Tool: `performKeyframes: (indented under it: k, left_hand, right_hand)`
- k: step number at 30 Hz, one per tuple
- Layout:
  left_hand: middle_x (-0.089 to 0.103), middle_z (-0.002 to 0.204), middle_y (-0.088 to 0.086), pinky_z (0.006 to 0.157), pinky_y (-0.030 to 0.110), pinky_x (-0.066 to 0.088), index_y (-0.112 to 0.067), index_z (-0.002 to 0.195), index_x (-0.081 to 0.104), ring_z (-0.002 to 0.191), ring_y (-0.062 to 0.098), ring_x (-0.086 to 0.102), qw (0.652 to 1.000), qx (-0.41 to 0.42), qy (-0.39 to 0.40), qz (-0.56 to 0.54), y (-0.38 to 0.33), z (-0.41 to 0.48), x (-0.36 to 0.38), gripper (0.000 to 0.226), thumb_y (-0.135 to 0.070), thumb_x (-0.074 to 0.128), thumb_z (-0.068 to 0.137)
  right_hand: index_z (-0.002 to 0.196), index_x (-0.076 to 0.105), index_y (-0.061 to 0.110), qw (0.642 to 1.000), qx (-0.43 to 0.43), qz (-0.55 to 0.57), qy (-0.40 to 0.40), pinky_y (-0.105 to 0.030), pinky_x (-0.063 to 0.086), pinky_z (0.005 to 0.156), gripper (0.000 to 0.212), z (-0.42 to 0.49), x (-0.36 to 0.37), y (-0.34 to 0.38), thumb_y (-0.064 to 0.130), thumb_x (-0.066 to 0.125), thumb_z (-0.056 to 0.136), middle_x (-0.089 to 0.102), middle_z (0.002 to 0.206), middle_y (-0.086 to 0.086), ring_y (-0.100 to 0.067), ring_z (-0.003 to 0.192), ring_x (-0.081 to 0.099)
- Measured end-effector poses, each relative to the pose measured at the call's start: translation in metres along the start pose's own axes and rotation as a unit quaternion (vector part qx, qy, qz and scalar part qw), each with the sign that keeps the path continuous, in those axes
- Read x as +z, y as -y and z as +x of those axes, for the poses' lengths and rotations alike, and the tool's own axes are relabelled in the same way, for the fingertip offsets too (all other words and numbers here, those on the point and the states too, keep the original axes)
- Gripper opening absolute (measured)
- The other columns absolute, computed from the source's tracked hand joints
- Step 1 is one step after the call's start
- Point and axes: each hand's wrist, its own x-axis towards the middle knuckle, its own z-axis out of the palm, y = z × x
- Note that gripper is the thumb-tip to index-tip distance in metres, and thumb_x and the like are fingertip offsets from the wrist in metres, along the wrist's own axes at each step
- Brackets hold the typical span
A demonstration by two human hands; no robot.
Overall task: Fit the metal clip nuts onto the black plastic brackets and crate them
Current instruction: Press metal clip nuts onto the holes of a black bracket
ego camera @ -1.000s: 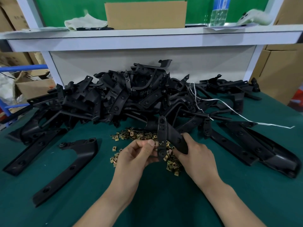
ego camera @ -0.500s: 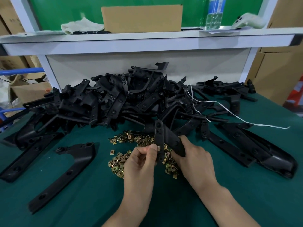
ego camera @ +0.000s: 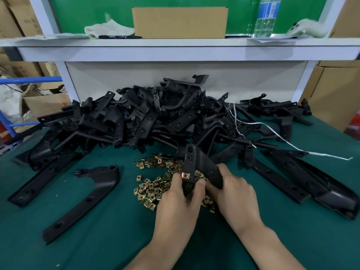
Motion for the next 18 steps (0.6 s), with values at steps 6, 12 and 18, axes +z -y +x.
performKeyframes:
  k: [6,12,18]
  left_hand:
    - [0.048,0.048,-0.005,0.049,0.032,0.044,-0.028,0.079,0.047,0.045,0.013,0.046,0.994,0.024,-0.038,0.100,0.003,0.002,-0.003,0.052,-0.076,0.026,0.082]
    - [0.045,0.047,-0.007,0.048,0.032,0.041,-0.029,0.074,0.043,0.043,0.012,0.044,0.992,0.031,-0.055,0.112,0.003,0.001,-0.002,0.048,-0.073,0.027,0.087]
    - [0.049,0.048,-0.006,0.049,0.032,0.043,-0.029,0.074,0.046,0.049,0.014,0.052,0.990,0.041,-0.063,0.123,0.004,0.000,-0.001,0.048,-0.071,0.027,0.089]
  right_hand:
    - [0.098,0.049,0.030,1.000,-0.016,-0.021,-0.013,-0.033,0.028,0.050,0.031,-0.002,0.002,0.007,0.048,0.071,0.085,0.024,0.051,0.015,-0.028,0.062,0.064]
    - [0.101,0.054,0.029,0.999,-0.025,-0.020,-0.025,-0.032,0.028,0.049,0.030,-0.002,0.000,0.010,0.044,0.074,0.084,0.022,0.051,0.016,-0.027,0.059,0.063]
    - [0.098,0.055,0.029,0.999,-0.027,-0.021,-0.034,-0.031,0.024,0.047,0.031,-0.003,-0.001,0.012,0.044,0.077,0.081,0.018,0.050,0.017,-0.027,0.055,0.062]
